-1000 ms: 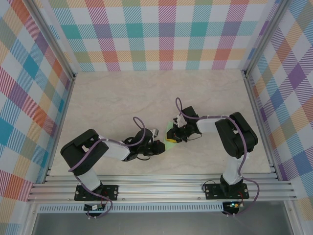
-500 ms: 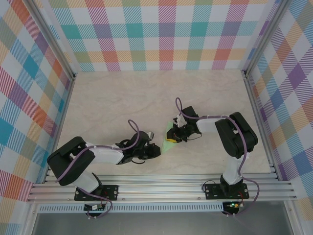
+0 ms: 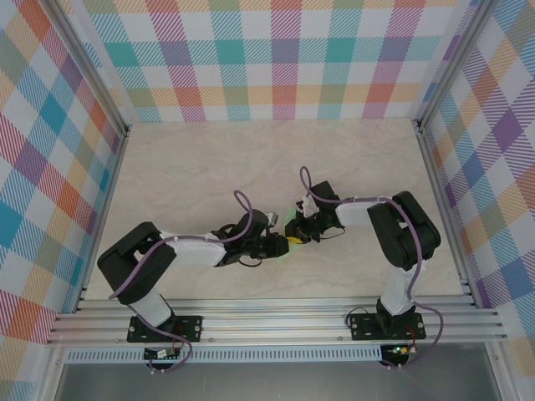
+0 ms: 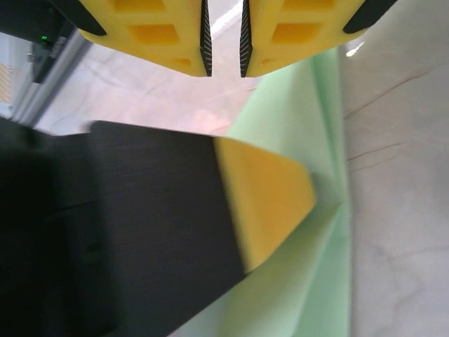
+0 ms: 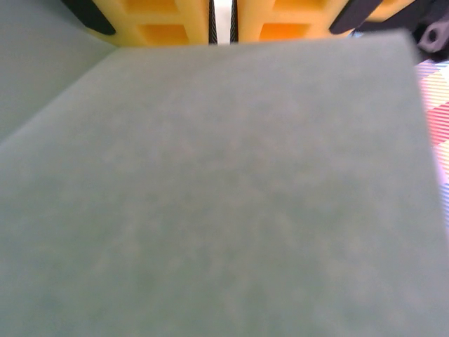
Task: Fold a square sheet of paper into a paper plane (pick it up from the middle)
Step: Fourth fold the wing at the center of the table.
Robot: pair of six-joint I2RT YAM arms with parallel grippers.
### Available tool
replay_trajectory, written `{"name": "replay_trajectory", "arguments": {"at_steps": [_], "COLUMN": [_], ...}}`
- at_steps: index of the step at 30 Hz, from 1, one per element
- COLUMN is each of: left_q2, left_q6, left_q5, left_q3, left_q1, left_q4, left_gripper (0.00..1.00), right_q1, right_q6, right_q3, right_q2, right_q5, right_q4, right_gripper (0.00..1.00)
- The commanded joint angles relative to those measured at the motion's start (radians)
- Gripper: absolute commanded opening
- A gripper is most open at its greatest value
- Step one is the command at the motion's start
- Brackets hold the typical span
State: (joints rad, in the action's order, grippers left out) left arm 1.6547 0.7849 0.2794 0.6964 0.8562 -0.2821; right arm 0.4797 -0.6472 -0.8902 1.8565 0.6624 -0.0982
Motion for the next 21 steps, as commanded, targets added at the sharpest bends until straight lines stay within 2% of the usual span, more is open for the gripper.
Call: {"name": "replay_trajectory", "arguments": {"at_steps": [1,9,14,21], "left_q2": [0.012,-0.008,-0.031,-0.187], "left_q6": [-0.002,0.007,-0.003,0.017], "left_q5": [0.014,0.040,0.008,-0.061], "left_q3": [-0.018,-0.096,-0.129,-0.173], "left_q1": [0.010,0.026,0.038,0.041], "left_q4": [0.023,0.133,0.236,0.239], "left_gripper": [0.21,0.20,0.20,0.20], "right_q1": [-0.007,-0.007,-0.007,-0.007], "right_q6": [0.010,0.010,0.011,0.009], "right_q3": [-0.004,-0.006,-0.006,-0.004], "right_q2": [0.041,0.043,0.046,0.046], "right_q5": [-0.079,-0.084,-0.086,-0.086], "right_q4": [-0.033,-0.034,-0.035,-0.034], "right_gripper": [0.16,0.16,0.16,0.16]}}
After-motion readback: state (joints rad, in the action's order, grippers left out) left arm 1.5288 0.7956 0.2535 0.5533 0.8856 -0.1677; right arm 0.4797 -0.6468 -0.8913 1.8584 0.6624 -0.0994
